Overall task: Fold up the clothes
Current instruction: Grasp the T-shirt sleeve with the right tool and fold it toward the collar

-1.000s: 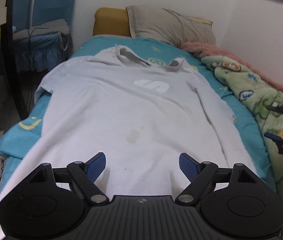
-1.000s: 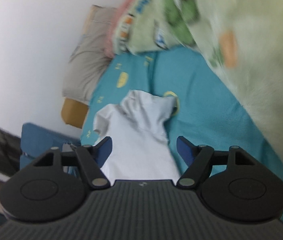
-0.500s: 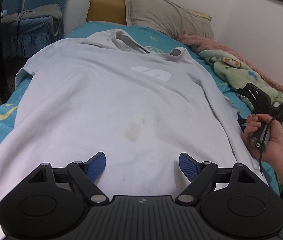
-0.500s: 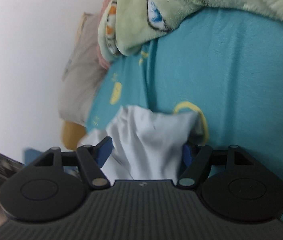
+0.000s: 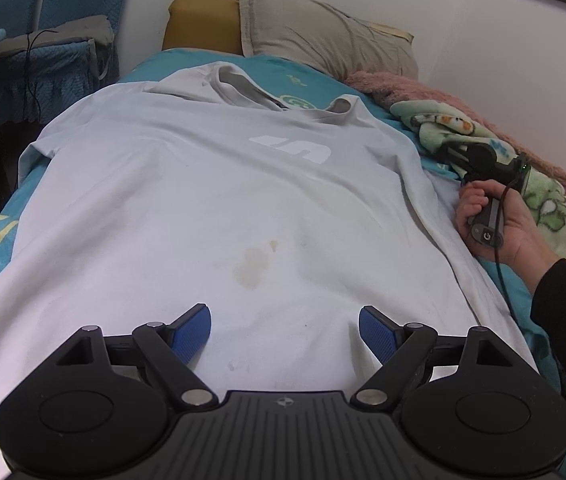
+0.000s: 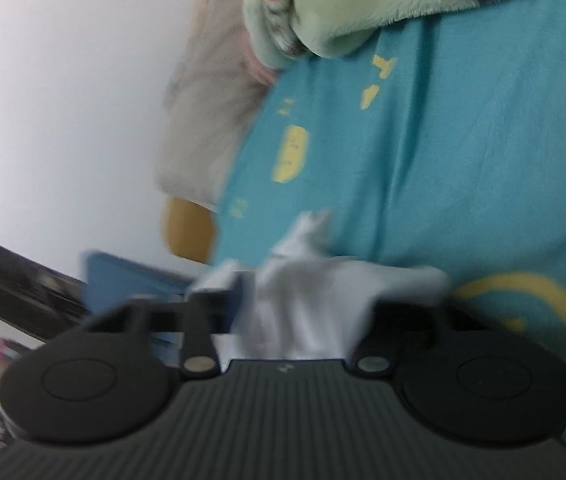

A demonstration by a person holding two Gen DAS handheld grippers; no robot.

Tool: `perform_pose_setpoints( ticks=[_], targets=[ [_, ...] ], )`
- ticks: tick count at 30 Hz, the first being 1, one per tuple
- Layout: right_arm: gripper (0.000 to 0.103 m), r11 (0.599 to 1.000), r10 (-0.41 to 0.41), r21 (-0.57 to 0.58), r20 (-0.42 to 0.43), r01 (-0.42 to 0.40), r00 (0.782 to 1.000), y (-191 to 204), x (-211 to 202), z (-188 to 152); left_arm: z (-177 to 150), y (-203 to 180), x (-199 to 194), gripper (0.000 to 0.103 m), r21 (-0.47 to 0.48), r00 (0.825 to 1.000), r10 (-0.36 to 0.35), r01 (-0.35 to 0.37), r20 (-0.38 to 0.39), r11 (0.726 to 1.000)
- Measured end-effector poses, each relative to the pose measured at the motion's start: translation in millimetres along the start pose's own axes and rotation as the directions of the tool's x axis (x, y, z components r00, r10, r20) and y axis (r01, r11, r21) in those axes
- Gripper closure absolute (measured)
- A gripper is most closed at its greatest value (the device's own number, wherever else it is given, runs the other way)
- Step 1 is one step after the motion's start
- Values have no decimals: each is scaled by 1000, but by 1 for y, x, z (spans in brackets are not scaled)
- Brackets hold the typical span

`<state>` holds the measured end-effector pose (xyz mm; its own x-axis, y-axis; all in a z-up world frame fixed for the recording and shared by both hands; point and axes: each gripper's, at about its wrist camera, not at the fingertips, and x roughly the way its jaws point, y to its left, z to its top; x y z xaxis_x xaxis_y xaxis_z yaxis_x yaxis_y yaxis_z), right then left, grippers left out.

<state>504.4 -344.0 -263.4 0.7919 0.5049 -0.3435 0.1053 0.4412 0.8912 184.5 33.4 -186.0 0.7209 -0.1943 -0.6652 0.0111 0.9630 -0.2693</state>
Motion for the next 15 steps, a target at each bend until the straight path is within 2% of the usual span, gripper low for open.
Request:
perform_pose_setpoints(
  ticks=[2, 6, 8, 10, 15],
  targets=[
    [96, 998, -24, -54, 17, 25, 1000, 5, -9, 2, 1, 0, 1, 20, -8, 1000, 5, -5, 0, 1000],
    [98, 988, -68, -126, 152, 88, 986, 16, -52, 11, 1, -2, 0, 20, 0, 1000, 6, -6, 2, 1000],
    [98, 973, -95, -184, 245, 143, 965, 23, -74, 18, 2, -2, -2, 20, -7, 1000, -5, 5, 5, 1000],
    [99, 946, -153, -226, 318, 232, 936, 28, -90, 25, 3, -1, -5, 20, -11, 1000, -9, 9, 7, 1000],
    [99, 870, -283, -276, 400, 409, 872, 42, -112, 30, 5, 0, -13, 20, -4, 1000, -2, 2, 23, 1000]
  ],
)
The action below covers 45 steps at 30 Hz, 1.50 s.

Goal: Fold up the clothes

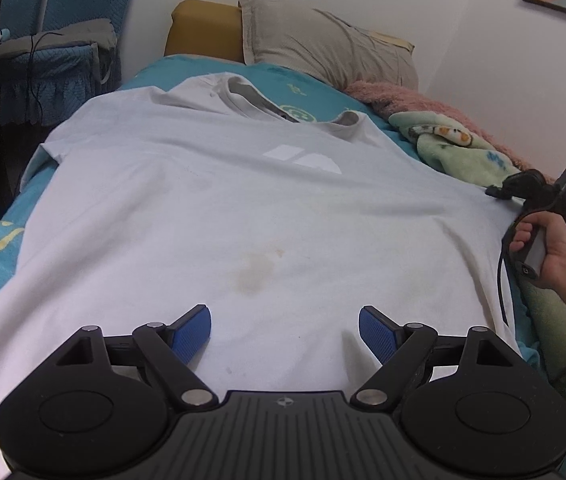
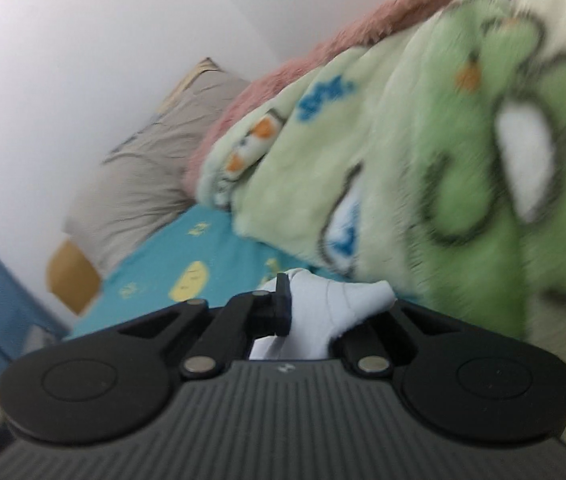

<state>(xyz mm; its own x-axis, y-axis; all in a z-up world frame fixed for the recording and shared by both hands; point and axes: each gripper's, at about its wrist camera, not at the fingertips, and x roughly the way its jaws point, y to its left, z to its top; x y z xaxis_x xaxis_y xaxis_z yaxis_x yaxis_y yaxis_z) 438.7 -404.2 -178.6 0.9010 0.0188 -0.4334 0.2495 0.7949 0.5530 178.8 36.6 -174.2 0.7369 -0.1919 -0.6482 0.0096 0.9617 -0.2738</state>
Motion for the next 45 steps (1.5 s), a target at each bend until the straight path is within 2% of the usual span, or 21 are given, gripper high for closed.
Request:
perform_pose_setpoints(
  ticks=[5, 9, 11, 13, 17, 20, 22, 25, 28, 29, 30, 31, 32, 35, 39, 41, 45],
  targets=[
    [99, 975, -84, -198, 75, 97, 994, 43, -25, -5, 5, 0, -7, 20, 27, 1000, 14, -15, 15, 1000],
    [98, 919, -84, -367, 172, 143, 982, 118, -44, -15, 14, 10, -15, 20, 15, 999, 21, -21, 31, 1000],
    [98, 866, -37, -481, 204, 133, 978, 164, -55, -31, 20, 19, -20, 20, -8, 998, 34, -34, 43, 999],
    [98, 794, 27, -599, 208, 105, 978, 214, -60, -55, 26, 31, -24, 20, -39, 997, 54, -52, 50, 998],
    [98, 643, 117, -766, 106, 6, 987, 289, -49, -136, 33, 68, -30, 20, -154, 995, 92, -86, 32, 984],
    [98, 545, 92, -837, 3, -48, 996, 316, -20, -203, 34, 95, -29, 20, -250, 995, 96, -89, 16, 964],
    [98, 519, 36, -852, -60, -70, 998, 321, 1, -234, 35, 105, -25, 20, -273, 995, 101, -95, 9, 957],
    [96, 535, -1, -840, -113, -95, 994, 318, 16, -249, 36, 108, -16, 20, -269, 994, 111, -106, 3, 957],
    [93, 584, -1, -796, -199, -161, 980, 312, 17, -238, 35, 106, -10, 17, -260, 994, 110, -104, 8, 960],
    [72, 604, -1, -775, -235, -187, 972, 310, 16, -231, 35, 104, -9, 16, -250, 994, 112, -106, 9, 962],
    [57, 627, 5, -750, -268, -212, 963, 307, 12, -223, 35, 101, -8, 16, -237, 993, 115, -110, 11, 965],
    [31, 651, 25, -722, -288, -234, 957, 304, 3, -216, 35, 98, -8, 16, -225, 993, 119, -113, 12, 968],
    [19, 673, 54, -696, -293, -252, 954, 302, -10, -211, 35, 96, -7, 16, -215, 993, 121, -115, 13, 970],
    [19, 734, 120, -612, -312, -295, 943, 293, -57, -187, 35, 92, -10, 16, -203, 993, 114, -108, 20, 973],
    [19, 828, 178, -467, -309, -312, 934, 260, -143, -153, 35, 82, -19, 17, -175, 992, 118, -109, 41, 979],
    [19, 859, 202, -402, -301, -316, 932, 238, -190, -142, 33, 73, -25, 17, -144, 992, 115, -106, 55, 984],
    [19, 904, 192, -321, -284, -282, 939, 186, -280, -134, 26, 49, -39, 20, -61, 994, 83, -79, 66, 995]
  ],
)
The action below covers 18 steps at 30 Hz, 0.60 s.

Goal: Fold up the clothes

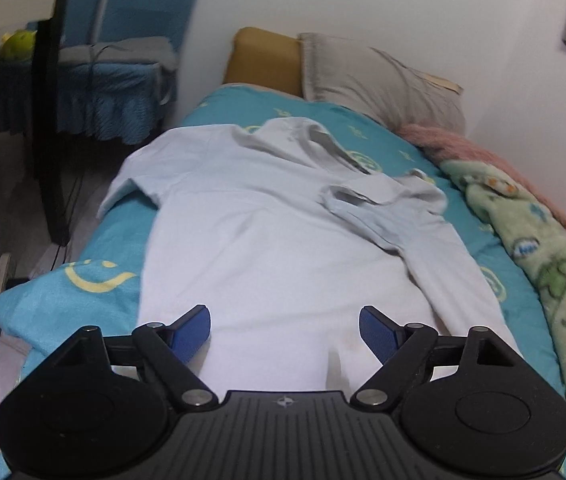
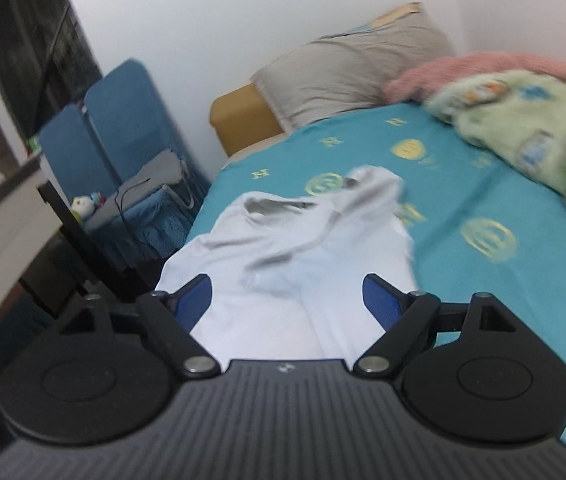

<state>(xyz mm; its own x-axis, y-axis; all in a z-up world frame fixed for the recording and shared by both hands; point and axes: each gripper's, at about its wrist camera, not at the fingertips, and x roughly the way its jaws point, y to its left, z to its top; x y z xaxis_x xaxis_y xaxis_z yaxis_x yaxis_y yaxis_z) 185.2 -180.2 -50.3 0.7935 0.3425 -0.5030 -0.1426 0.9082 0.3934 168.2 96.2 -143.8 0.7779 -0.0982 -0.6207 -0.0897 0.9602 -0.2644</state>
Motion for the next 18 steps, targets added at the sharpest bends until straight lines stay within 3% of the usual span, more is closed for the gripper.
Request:
perform_pose_setpoints(
  ticks=[5, 9, 12, 14, 18],
  targets=[
    [19, 991, -9, 134, 111, -6, 994, -32, -85, -35, -22, -37, -27, 26, 118, 994, -102, 106, -46, 987],
    [18, 972, -11, 235, 134, -20, 991, -57, -109, -47, -40, -67, -40, 32, 176, 971, -203, 223, -126, 959],
    [18, 974, -13, 224, 148, -20, 989, -63, -109, -46, -54, -91, -45, 40, 202, 943, -279, 313, -182, 928],
    [18, 973, 3, 227, 155, -38, 988, -66, -109, -48, -64, -107, -44, 50, 216, 921, -321, 368, -223, 904],
    [18, 975, 32, 214, 145, -63, 989, -73, -114, -53, -83, -133, -38, 66, 237, 867, -394, 470, -306, 850]
  ],
)
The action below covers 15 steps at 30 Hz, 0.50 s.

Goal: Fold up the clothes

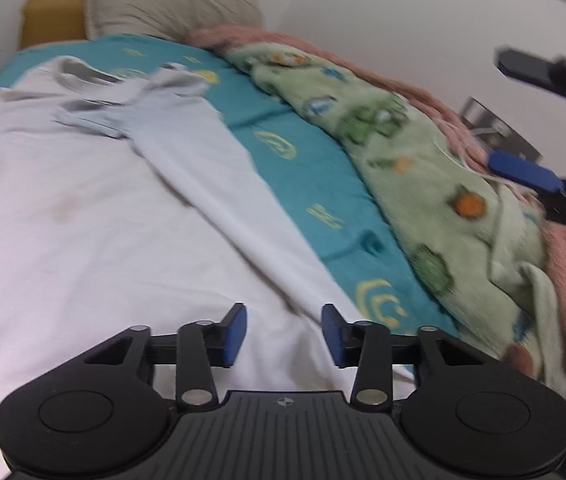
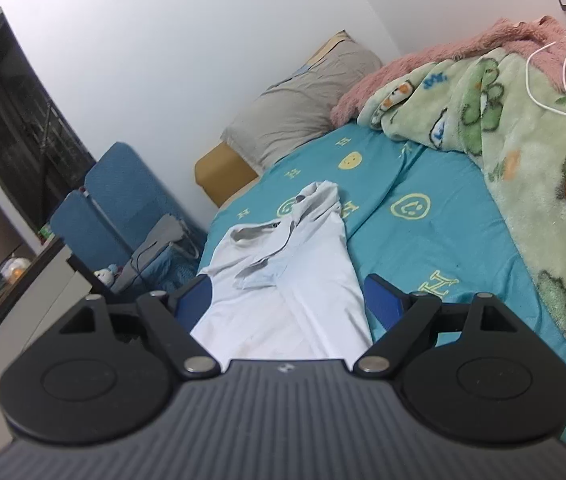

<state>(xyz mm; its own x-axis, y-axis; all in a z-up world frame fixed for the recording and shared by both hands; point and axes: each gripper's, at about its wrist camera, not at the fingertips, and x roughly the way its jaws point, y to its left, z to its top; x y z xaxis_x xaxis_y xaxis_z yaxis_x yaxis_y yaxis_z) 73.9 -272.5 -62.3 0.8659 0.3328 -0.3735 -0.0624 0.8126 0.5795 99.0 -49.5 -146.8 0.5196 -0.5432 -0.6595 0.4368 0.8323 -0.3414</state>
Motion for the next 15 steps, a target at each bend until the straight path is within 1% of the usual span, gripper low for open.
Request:
perform_pose_setpoints(
  ticks=[1, 3, 5, 7, 8, 12, 15],
  targets=[
    [18, 1000, 7, -1, 0, -7, 1000, -1, -1, 0, -2, -4, 5, 68, 8, 1000, -13, 14, -13, 1000],
    [18, 1000, 18, 10, 7, -18, 1000, -5, -4, 3, -9, -7, 14, 75, 21, 998, -19, 20, -52, 1000],
    [18, 999, 25, 27, 17, -25, 1000, -9, -6, 5, -15, -3, 23, 85, 17, 994, -7, 9, -108, 1000],
    [18, 999, 25, 36, 30, -26, 999, -12, -9, 8, -20, 2, 30, 90, -5, 988, 0, -1, -156, 1000],
    [18, 999, 20, 38, 38, -21, 999, -14, -11, 9, -22, 4, 32, 91, -17, 985, 3, -6, -174, 1000],
    [18, 999, -27, 21, 69, 25, 997, -16, -13, 9, -22, 3, 32, 92, -18, 985, 4, -8, -175, 1000],
    [18, 997, -65, -28, 109, 69, 992, -12, -14, 7, -22, 2, 28, 92, -14, 986, -1, -1, -170, 1000]
  ],
)
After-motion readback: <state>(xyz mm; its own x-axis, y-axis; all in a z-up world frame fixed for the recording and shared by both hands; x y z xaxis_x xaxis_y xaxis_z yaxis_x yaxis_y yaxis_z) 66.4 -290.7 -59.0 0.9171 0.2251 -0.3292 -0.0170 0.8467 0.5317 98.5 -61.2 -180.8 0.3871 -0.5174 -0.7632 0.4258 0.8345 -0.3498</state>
